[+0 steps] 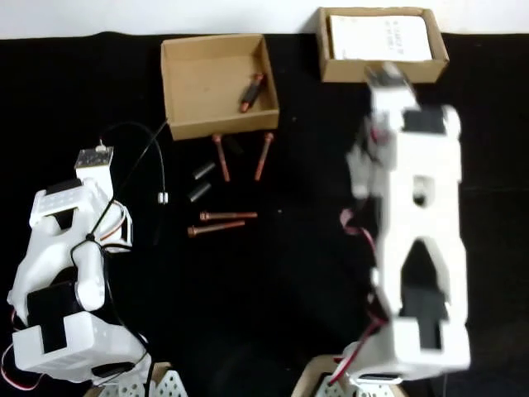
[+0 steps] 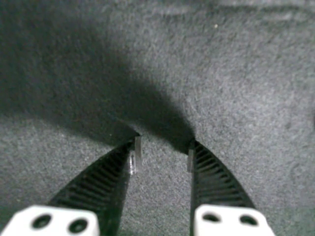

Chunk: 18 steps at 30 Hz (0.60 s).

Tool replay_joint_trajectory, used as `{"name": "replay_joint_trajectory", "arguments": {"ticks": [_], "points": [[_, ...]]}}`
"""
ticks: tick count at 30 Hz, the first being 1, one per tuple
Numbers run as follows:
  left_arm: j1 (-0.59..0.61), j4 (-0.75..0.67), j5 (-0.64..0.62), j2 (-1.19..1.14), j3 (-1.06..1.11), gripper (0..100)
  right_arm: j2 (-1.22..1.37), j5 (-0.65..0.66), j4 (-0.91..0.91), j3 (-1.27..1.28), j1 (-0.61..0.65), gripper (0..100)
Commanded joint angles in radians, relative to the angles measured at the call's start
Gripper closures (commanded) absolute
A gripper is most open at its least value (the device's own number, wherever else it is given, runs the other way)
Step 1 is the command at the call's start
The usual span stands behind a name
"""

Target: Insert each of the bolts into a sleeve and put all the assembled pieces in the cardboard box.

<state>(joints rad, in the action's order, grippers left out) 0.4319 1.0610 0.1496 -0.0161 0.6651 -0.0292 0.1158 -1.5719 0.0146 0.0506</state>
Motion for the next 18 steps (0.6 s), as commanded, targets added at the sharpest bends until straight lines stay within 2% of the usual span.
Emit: {"name": "replay_joint_trajectory", "arguments": {"ticks": [1,7,11,15,18], "points": [[-0.015,0.002,0.002,-0.001,-0.022,84,-0.154,-0.017,0.165,0.314,-0.015,99.1],[-0.015,0.002,0.003,-0.001,-0.024,84,-0.312,-0.018,0.622,0.829,-0.016,99.1],[-0.013,0.002,0.005,-0.005,-0.028,84,-0.378,-0.018,0.897,1.081,-0.016,99.1],[-0.013,0.002,0.005,-0.005,-0.028,84,-0.401,-0.018,1.069,1.23,-0.016,99.1],[-0.013,0.002,0.005,-0.002,-0.022,84,-0.409,-0.018,1.129,1.28,-0.016,99.1]]}}
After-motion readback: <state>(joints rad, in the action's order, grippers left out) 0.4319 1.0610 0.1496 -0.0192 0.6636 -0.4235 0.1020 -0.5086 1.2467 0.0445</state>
